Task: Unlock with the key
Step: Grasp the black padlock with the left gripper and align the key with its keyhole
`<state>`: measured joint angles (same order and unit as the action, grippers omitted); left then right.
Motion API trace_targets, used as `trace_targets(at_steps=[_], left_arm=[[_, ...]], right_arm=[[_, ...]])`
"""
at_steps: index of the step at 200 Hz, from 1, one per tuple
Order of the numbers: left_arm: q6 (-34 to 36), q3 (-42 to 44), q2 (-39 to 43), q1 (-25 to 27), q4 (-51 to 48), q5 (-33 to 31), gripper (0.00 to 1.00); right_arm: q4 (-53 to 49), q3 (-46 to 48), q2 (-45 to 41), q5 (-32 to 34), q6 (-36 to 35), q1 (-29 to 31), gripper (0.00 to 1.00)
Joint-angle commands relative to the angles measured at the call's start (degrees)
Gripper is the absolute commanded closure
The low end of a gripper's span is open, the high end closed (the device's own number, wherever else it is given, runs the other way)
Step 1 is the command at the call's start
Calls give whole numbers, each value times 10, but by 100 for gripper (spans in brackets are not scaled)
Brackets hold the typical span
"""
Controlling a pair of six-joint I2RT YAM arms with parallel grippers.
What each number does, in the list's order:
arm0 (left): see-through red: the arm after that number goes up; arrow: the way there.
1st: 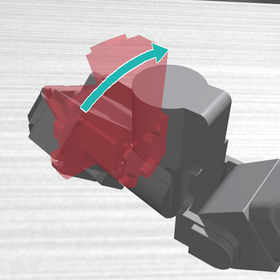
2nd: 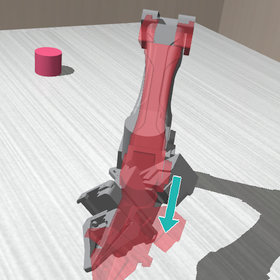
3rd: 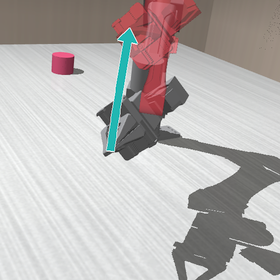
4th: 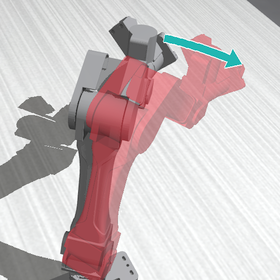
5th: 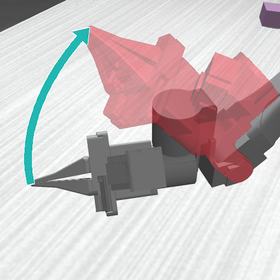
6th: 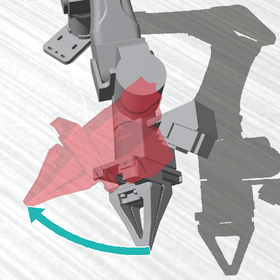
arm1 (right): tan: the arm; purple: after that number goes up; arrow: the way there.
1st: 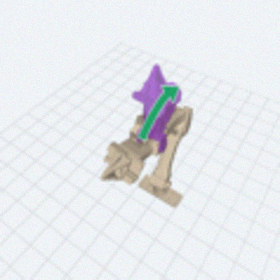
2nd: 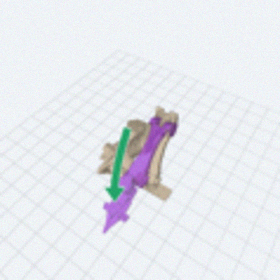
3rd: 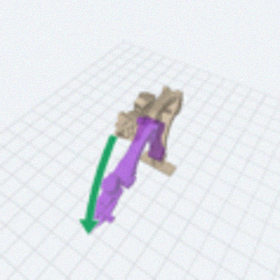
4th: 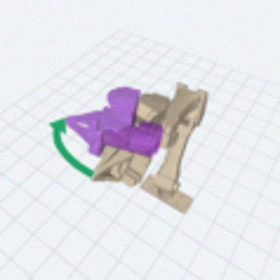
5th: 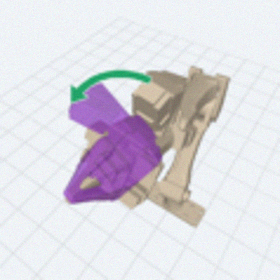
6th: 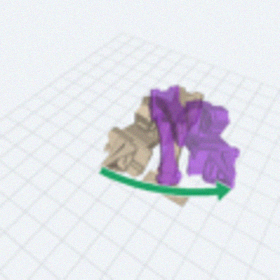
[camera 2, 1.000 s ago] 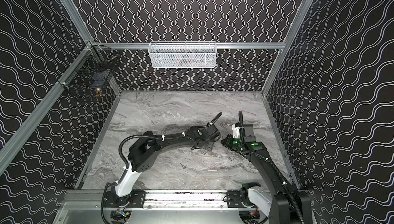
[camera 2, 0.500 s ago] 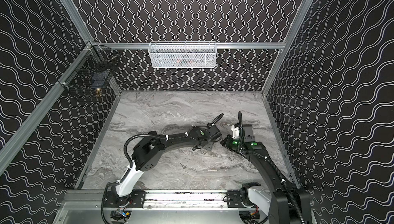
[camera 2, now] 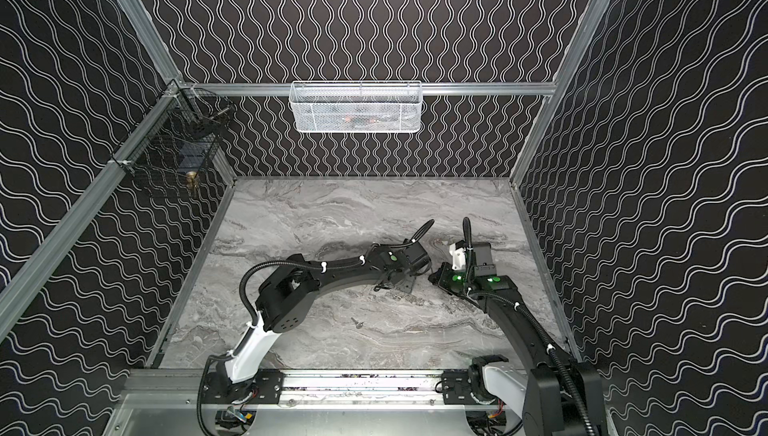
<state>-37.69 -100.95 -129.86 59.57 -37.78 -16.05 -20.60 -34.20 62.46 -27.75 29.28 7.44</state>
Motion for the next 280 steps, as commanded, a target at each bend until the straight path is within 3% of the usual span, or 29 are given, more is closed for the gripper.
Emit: trace_targets(at_steps=[1,35,120,180,219,250,280], left_arm=[[-12,-14,-9,-1,-14,1,35],[-33,-4,-10,-5,-16,-18,39],[-59,54,23,-18,12,2,55],[-116,157,92,-30,32,-2,62],[-162,224,140,-35,41,-1,61],[-172,235,144,-38,34,21,56],[-173,222,138,-41,7,30,50]], right_arm=[[9,0,0,-1,-7,0,100],[10,1,3,-4,-9,0,100],[3,-10,21,-23,-30,1,100],[-2,-17,39,-39,-36,11,100],[1,-14,47,-24,-21,51,100],[19,-7,58,-15,-1,92,100],[27,-9,74,-22,-2,95,100]])
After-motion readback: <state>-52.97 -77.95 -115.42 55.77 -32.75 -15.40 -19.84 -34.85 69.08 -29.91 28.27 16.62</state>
